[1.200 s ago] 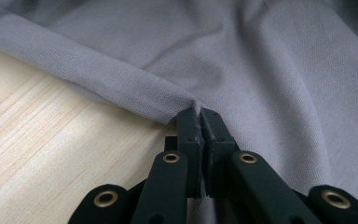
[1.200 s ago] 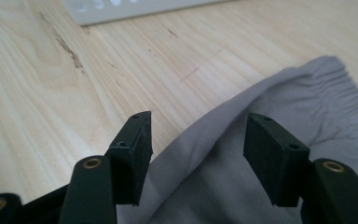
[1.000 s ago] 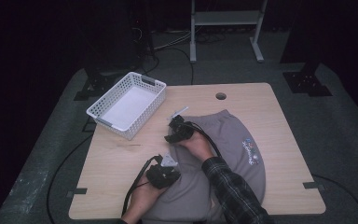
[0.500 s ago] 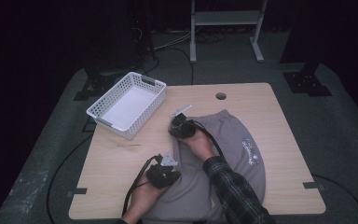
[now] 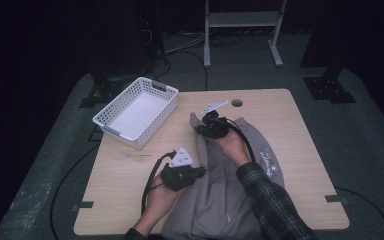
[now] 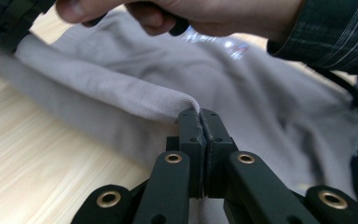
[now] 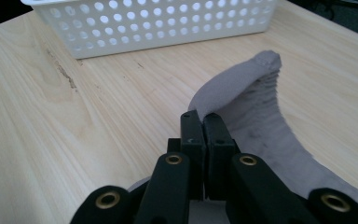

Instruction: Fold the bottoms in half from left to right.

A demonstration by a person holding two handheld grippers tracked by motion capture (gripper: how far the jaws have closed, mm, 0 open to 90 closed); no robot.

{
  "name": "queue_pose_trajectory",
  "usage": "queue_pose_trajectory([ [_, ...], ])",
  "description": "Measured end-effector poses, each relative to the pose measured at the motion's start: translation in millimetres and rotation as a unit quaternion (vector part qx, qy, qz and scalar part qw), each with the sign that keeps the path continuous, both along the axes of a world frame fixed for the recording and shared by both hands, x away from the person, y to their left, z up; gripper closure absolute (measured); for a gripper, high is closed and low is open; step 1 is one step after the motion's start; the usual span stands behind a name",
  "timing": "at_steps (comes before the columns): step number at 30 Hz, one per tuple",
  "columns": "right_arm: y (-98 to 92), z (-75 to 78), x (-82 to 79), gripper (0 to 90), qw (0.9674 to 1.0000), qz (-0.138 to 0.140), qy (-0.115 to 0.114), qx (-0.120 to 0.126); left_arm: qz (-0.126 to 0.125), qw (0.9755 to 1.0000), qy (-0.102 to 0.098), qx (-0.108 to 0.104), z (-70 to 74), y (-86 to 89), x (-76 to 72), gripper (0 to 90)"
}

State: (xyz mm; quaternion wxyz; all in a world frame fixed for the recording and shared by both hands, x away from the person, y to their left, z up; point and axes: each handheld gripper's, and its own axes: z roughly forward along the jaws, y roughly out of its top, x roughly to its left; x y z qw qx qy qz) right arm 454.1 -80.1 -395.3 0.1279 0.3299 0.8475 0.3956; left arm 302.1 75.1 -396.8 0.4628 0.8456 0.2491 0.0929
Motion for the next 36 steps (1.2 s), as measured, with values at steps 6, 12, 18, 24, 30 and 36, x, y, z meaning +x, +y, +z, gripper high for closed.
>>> queue_pose_trajectory([
  [6, -35.2, 7.6, -6.6, 87.9, 0.9999, -0.015, -0.006, -0.005, -0.03, 0.9995, 0.009, -0.004, -3.6, -39.2, 3.4, 88.7],
  [12, -72.1, -9.7, -8.6, 87.8, 0.999, -0.041, 0.008, -0.015, -0.051, 0.9978, 0.038, 0.017, -25.1, -77.6, 11.7, 88.6],
  [18, -95.0, -42.2, -9.0, 87.8, 0.9964, -0.066, 0.036, -0.04, -0.062, 0.9938, 0.061, 0.07, -53.7, -107.6, 17.7, 88.6],
  [24, -100.3, -68.9, -9.8, 87.8, 0.9938, -0.069, 0.052, -0.07, -0.064, 0.9892, 0.077, 0.107, -70.4, -114.2, 18.4, 88.6],
  [30, -94.7, -70.0, -11.0, 87.9, 0.9942, -0.065, 0.039, -0.075, -0.057, 0.9882, 0.085, 0.113, -68.9, -108.5, 20.1, 88.6],
  [36, -79.2, -70.9, -11.3, 87.9, 0.9947, -0.061, 0.027, -0.079, -0.047, 0.9869, 0.088, 0.127, -66.5, -86.0, 23.1, 88.6],
])
